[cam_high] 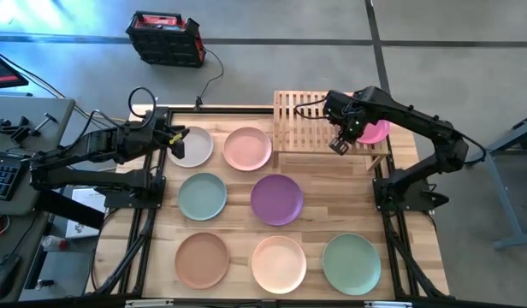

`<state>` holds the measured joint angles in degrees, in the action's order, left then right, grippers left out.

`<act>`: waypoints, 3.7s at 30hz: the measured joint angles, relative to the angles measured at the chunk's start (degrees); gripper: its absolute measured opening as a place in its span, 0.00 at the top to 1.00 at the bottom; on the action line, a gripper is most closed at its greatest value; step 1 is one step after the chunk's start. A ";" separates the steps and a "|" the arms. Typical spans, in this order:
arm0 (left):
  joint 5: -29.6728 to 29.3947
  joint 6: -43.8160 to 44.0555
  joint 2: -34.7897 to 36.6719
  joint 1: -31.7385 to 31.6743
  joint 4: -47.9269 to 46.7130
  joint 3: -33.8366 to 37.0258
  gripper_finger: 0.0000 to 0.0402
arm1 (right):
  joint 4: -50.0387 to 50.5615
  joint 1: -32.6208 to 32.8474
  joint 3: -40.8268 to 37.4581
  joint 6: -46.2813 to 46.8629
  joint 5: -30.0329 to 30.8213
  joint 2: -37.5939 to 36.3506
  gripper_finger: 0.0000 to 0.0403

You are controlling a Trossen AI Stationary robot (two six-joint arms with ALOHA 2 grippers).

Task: Place and stack plates onto a shelf
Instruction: Put the pink plate on the shelf, then stack the violet plate on top of the pink plate on the shelf

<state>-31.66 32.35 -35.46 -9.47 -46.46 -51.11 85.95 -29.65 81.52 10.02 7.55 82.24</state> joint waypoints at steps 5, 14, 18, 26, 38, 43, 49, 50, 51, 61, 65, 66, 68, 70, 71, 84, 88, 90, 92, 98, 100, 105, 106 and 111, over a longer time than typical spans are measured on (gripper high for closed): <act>0.00 0.01 0.00 0.00 -0.02 0.00 0.78 | -0.04 0.02 0.00 0.00 -0.07 0.00 1.00; 0.00 0.01 0.00 0.00 0.00 0.00 0.78 | -0.57 0.04 0.00 0.22 -0.24 0.02 0.83; -0.02 0.01 0.00 0.00 0.00 0.00 0.78 | -1.71 0.02 0.00 0.00 -0.01 0.00 0.75; -0.02 0.01 0.00 0.00 0.00 0.00 0.78 | -1.04 0.02 5.45 0.00 0.35 0.04 0.73; 5.90 -2.41 -2.47 0.00 0.32 0.00 0.78 | -1.03 0.50 15.65 4.24 -7.75 -0.02 0.73; 12.65 -1.49 -5.09 0.04 0.37 0.00 0.78 | -1.37 3.51 16.46 8.58 -10.58 -0.02 0.73; 19.35 -0.12 -9.25 0.40 1.14 0.00 0.78 | -1.85 9.05 16.46 15.49 -11.04 -0.02 0.73; 19.68 -1.02 -10.17 0.59 1.78 0.00 0.78 | -2.06 10.09 16.46 16.89 -11.06 -0.02 0.73; 20.30 -2.16 -11.15 0.73 2.57 0.00 0.78 | -2.17 11.14 16.46 18.35 -11.04 -0.02 0.73; 30.70 -15.13 -21.51 1.33 15.68 0.00 0.78 | -3.66 22.49 16.46 31.24 -8.87 -0.02 0.73; 33.97 -20.55 -25.85 1.33 18.85 0.00 0.78 | -3.98 27.19 16.46 36.60 -6.93 -0.02 0.73; 34.64 -21.91 -26.97 1.39 19.66 0.00 0.78 | -3.98 28.36 16.46 37.98 -6.23 -0.02 0.73; 35.89 -24.76 -29.15 1.81 21.06 0.00 0.78 | -3.99 30.50 16.46 40.76 -4.72 -0.02 0.73; 36.17 -27.61 -31.21 2.55 22.35 0.00 0.78 | -4.01 32.46 16.46 43.40 -3.22 -0.02 0.73; 36.23 -29.03 -32.28 3.05 22.92 0.00 0.78 | -4.00 33.36 16.46 44.66 -2.59 -0.02 0.73; 36.22 -47.23 -45.39 10.92 30.59 -0.02 0.78 | -4.15 40.67 16.46 53.16 3.60 0.00 0.73; 36.19 -50.99 -48.92 12.72 31.98 -0.02 0.78 | -4.15 41.28 16.46 53.16 3.64 0.00 0.73; 36.07 -52.45 -50.48 13.54 33.10 -0.02 0.78 | -4.17 41.33 16.46 53.11 3.96 0.00 0.73; 36.04 -54.17 -51.90 14.17 33.85 -0.02 0.78 | -4.16 41.33 16.46 53.13 4.39 0.02 0.73; 35.96 -58.87 -55.65 15.72 34.85 -0.02 0.78 | -4.37 41.33 16.06 53.07 4.72 0.02 0.73; 35.40 -59.57 -56.58 16.11 34.44 -0.02 0.78 | -4.35 41.33 16.06 53.07 4.72 0.02 0.73; 33.03 -60.10 -58.84 16.93 36.44 -0.02 0.78 | -4.37 41.33 16.06 53.05 4.73 0.02 0.73; 32.94 -60.70 -59.23 17.08 37.04 -0.02 0.78 | -4.37 41.33 16.06 53.05 4.73 0.02 0.73; 32.60 -61.54 -60.68 17.40 37.86 -0.02 0.78 | -4.37 41.33 16.04 53.00 4.74 0.26 0.73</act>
<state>0.94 -29.19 -96.15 7.92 -8.59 -51.13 81.58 11.68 97.56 63.02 12.29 82.50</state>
